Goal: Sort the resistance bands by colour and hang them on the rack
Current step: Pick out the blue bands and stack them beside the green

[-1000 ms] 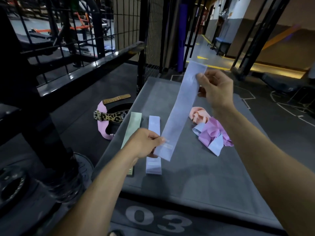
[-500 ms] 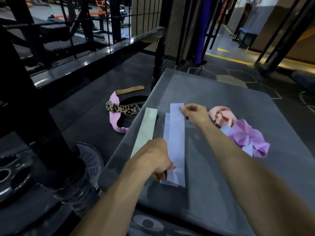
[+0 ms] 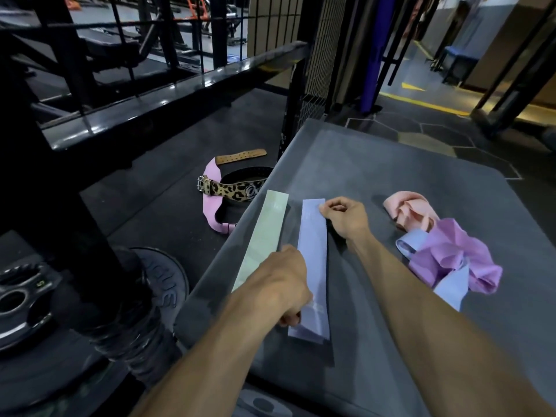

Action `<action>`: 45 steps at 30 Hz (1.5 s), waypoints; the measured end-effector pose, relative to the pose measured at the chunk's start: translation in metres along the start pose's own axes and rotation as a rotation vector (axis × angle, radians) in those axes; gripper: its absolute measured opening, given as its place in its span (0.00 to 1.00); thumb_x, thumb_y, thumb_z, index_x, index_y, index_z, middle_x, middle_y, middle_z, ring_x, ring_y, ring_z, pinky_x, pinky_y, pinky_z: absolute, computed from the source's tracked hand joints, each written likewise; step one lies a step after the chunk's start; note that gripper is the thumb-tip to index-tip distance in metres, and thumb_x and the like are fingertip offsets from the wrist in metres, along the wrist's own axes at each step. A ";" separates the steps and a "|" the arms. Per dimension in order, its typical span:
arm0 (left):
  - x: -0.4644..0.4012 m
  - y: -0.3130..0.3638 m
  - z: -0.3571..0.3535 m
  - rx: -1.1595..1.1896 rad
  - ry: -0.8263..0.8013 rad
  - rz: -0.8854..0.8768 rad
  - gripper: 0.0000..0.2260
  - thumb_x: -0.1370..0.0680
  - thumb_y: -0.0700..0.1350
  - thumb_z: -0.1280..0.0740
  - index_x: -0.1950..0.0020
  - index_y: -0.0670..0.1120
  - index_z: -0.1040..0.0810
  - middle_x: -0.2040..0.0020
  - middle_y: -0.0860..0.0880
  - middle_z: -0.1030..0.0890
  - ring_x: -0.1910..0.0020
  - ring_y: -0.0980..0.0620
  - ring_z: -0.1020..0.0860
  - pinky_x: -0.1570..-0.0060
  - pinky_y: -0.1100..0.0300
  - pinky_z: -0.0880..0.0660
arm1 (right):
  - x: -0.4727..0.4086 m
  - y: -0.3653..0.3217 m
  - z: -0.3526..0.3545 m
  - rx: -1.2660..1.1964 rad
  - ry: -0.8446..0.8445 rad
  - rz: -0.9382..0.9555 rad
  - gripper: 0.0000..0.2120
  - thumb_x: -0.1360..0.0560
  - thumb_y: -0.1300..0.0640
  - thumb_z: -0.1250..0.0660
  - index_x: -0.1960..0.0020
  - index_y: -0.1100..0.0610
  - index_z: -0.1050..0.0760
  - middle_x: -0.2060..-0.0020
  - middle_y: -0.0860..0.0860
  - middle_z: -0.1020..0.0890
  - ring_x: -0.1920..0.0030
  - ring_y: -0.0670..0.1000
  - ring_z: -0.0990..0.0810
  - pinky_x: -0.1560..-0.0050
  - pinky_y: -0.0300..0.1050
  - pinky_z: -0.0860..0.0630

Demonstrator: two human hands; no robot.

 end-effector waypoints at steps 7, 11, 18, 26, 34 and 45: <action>-0.002 0.001 -0.003 -0.037 0.017 0.017 0.19 0.21 0.36 0.30 0.34 0.39 0.35 0.57 0.39 0.14 0.60 0.42 0.14 0.57 0.48 0.16 | 0.000 0.003 -0.001 0.063 0.034 -0.008 0.04 0.27 0.56 0.25 0.57 0.56 0.19 0.68 0.45 0.20 0.64 0.45 0.23 0.64 0.33 0.30; -0.004 0.000 0.000 -0.066 0.045 0.013 0.16 0.20 0.38 0.31 0.36 0.39 0.32 0.56 0.40 0.15 0.59 0.43 0.14 0.58 0.51 0.16 | 0.000 0.003 -0.002 0.069 0.059 -0.004 0.04 0.26 0.56 0.25 0.56 0.56 0.19 0.67 0.46 0.20 0.64 0.45 0.23 0.64 0.32 0.30; -0.012 -0.004 -0.004 -0.157 0.015 0.051 0.21 0.23 0.42 0.26 0.34 0.39 0.29 0.48 0.41 0.16 0.50 0.42 0.15 0.51 0.52 0.17 | 0.000 0.003 -0.004 0.122 0.075 0.002 0.06 0.27 0.55 0.25 0.53 0.58 0.18 0.61 0.49 0.17 0.60 0.47 0.21 0.56 0.39 0.29; -0.014 -0.003 -0.007 -0.235 0.037 0.020 0.17 0.19 0.42 0.31 0.32 0.40 0.28 0.36 0.42 0.23 0.40 0.42 0.20 0.48 0.55 0.23 | 0.002 0.002 -0.006 0.206 0.072 -0.003 0.05 0.27 0.55 0.27 0.54 0.55 0.21 0.61 0.47 0.18 0.57 0.49 0.20 0.54 0.40 0.27; -0.014 0.000 -0.015 -0.264 -0.052 0.028 0.16 0.21 0.49 0.28 0.38 0.41 0.23 0.42 0.43 0.19 0.45 0.43 0.19 0.54 0.55 0.25 | 0.000 -0.002 -0.006 0.254 0.029 0.027 0.09 0.26 0.56 0.29 0.46 0.54 0.22 0.65 0.43 0.23 0.55 0.49 0.22 0.51 0.42 0.26; -0.017 0.016 -0.029 -0.346 0.055 0.044 0.38 0.26 0.71 0.34 0.29 0.44 0.38 0.38 0.49 0.24 0.37 0.45 0.23 0.51 0.55 0.32 | -0.007 -0.050 -0.025 0.936 -0.160 0.246 0.25 0.22 0.35 0.41 0.36 0.51 0.24 0.40 0.52 0.21 0.44 0.58 0.21 0.47 0.51 0.26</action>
Point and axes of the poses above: each hand's wrist, its own x-axis away from the middle knuckle, its own z-axis out of the back of the hand, y = z × x, the point moved 5 cm from there along -x, towards the middle knuckle
